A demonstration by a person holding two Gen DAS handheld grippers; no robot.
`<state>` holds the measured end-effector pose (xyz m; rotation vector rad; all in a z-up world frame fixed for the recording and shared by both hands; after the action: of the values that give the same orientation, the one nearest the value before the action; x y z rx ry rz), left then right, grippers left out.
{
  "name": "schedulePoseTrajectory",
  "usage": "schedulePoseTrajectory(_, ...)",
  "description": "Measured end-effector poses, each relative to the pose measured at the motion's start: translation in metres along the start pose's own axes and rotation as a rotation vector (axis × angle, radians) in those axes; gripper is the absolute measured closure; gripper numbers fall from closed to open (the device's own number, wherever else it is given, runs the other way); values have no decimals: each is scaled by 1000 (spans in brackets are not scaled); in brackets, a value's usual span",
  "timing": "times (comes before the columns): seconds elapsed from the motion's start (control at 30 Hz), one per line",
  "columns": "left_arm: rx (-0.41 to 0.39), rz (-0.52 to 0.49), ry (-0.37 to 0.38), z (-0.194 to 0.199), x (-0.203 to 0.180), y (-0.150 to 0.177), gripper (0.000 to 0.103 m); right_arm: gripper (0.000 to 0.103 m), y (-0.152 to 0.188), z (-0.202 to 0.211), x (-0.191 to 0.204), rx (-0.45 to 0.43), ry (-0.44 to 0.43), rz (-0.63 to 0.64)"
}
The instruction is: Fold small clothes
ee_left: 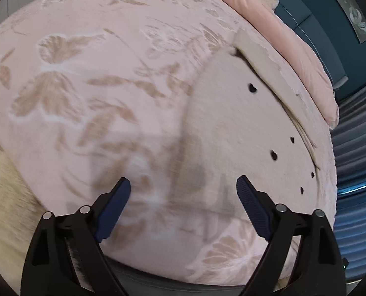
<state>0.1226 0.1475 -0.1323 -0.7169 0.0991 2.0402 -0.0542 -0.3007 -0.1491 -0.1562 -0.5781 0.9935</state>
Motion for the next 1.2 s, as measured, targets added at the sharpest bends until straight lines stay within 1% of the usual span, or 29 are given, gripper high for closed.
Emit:
schedulePoseTrajectory(0.07,-8,-10,6,-5,-10,3,11,26,-4,-4,8,-19,-11,8)
schedulePoseTrajectory(0.13,2,-10,26,-10,-18,6,9,25,-9,-9,16,-31,-34,-8)
schedulePoseTrajectory(0.17,19,-4,47,-14,-22,8,8,24,-9,-11,19,-38,-53,-18)
schedulePoseTrajectory(0.23,31,15,62,-18,-27,8,7,23,-10,-13,24,-52,-82,-29)
schedulePoseTrajectory(0.3,38,38,58,-24,-30,6,7,22,-12,-15,26,-57,-86,-35)
schedulePoseTrajectory(0.37,37,49,63,-26,-32,2,8,23,-17,-17,28,-66,-114,-47)
schedulePoseTrajectory(0.4,40,49,64,-26,-33,1,12,23,-21,-18,30,-69,-132,-53)
schedulePoseTrajectory(0.43,43,49,65,-26,-34,0,16,28,-22,-18,31,-72,-141,-55)
schedulePoseTrajectory(0.47,48,49,62,-26,-36,-2,30,38,-25,-20,34,-72,-158,-55)
schedulePoseTrajectory(0.5,60,51,68,-27,-37,-3,44,43,-26,-22,35,-67,-167,-57)
schedulePoseTrajectory(0.53,86,63,83,-28,-39,-4,49,53,-29,-24,38,-59,-176,-62)
schedulePoseTrajectory(0.57,97,73,79,-28,-39,-5,61,68,-31,-26,39,-58,-176,-62)
schedulePoseTrajectory(0.6,108,89,76,-28,-38,-6,78,77,-31,-26,41,-58,-174,-60)
schedulePoseTrajectory(0.63,116,99,78,-27,-36,-6,86,95,-33,-26,43,-57,-169,-56)
schedulePoseTrajectory(0.67,126,113,80,-25,-35,-7,89,95,-35,-25,44,-63,-170,-60)
schedulePoseTrajectory(0.73,119,131,103,-15,-32,-9,92,96,-40,-13,46,-103,-200,-75)
schedulePoseTrajectory(0.83,92,86,120,6,-36,-9,93,97,-45,7,49,-137,-209,-46)
schedulePoseTrajectory(0.9,87,66,134,19,-38,-8,95,97,-45,21,49,-139,-211,-19)
schedulePoseTrajectory(1.03,100,28,151,40,-35,-4,96,98,-35,39,41,-102,-220,0)
schedulePoseTrajectory(1.1,117,5,150,50,-31,2,96,98,-27,46,35,-70,-229,4)
schedulePoseTrajectory(1.2,142,-27,131,62,-16,16,96,98,-3,59,28,6,-199,75)
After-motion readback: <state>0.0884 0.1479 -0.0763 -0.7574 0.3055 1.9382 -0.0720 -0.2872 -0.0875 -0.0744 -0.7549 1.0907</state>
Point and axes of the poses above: each gripper's, at about its wrist camera, not at the fingertips, and z roughly against the way its jaws point, x to its left, y to its underside, the point moved 6 cm from there along -z, roughly the way its jaws point, and after that the axes turned 12 degrees about z, right-handed, at the moved point
